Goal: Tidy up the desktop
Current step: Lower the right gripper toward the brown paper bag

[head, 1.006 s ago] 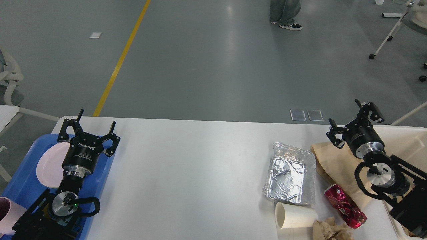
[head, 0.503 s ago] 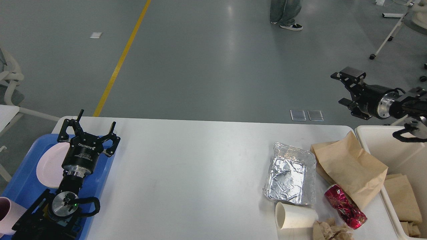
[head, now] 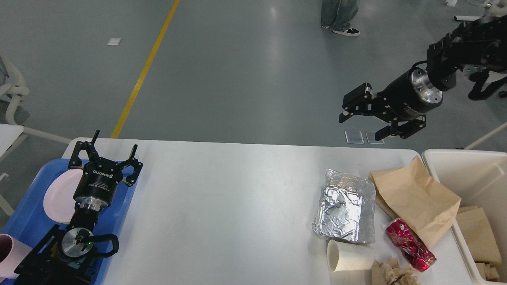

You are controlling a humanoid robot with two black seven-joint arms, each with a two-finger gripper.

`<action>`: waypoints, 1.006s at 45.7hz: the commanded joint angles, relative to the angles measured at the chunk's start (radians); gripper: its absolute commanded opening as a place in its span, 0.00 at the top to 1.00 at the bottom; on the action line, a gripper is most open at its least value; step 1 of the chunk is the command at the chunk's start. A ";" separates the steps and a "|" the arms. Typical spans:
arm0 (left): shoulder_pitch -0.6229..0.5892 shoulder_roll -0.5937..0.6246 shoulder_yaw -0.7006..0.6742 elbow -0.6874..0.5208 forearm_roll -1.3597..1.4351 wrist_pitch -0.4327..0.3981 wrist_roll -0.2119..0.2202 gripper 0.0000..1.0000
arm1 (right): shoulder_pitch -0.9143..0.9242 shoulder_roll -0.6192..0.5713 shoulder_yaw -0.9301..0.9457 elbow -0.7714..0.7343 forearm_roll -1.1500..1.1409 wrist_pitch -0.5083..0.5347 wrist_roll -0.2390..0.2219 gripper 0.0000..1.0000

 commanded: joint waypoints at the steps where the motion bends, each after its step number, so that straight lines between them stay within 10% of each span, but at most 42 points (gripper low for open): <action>1: 0.000 0.000 0.000 0.001 0.000 0.000 0.000 0.04 | 0.114 0.039 0.012 0.175 0.000 0.006 -0.204 0.00; 6: 0.000 0.000 0.000 0.001 0.000 0.000 0.000 0.04 | 0.245 0.031 0.029 0.313 0.003 -0.002 -0.279 0.00; 27: -0.002 0.000 0.000 0.001 0.000 -0.001 0.000 0.04 | 0.409 -0.044 0.015 0.471 -0.001 -0.003 -0.273 0.00; 46: 0.000 0.000 0.000 0.001 0.000 0.000 0.000 0.04 | 0.195 -0.174 -0.175 0.373 0.010 -0.225 -0.148 0.00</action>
